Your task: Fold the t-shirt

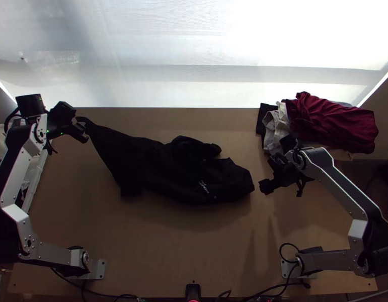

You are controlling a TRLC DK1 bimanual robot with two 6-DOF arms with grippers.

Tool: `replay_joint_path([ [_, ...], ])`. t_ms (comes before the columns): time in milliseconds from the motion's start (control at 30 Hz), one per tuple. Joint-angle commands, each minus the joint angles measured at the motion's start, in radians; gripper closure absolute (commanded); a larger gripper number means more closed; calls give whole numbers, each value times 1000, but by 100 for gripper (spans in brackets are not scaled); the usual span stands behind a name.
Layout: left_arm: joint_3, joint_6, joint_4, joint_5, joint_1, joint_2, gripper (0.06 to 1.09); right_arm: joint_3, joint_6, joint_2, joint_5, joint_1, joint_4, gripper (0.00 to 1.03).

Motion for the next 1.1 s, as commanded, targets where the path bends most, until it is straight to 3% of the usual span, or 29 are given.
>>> replay_joint_path([
  [0, 24, -26, -35, -17, 24, -4, 10, 39, -9, 100, -4, -2, 36, 14],
  [200, 22, -84, -161, -12, -16, -127, 10, 79, -8, 152, -23, 87, 56, 14],
  [433, -38, -87, -429, 60, -102, -219, 11, 148, -3, 209, -130, 89, 56, 15],
  [500, -82, -86, -434, 60, -114, -251, 11, 151, 0, 213, -162, 87, 56, 21],
  [633, -137, -94, -434, 60, -119, -297, 11, 146, 9, 235, -262, 86, 52, 48],
  [667, -147, -97, -434, 58, -118, -305, 11, 143, 17, 241, -299, 87, 46, 51],
  [1067, -294, -104, -466, 55, -171, -423, 11, 129, 14, 279, -330, 118, 47, 51],
])
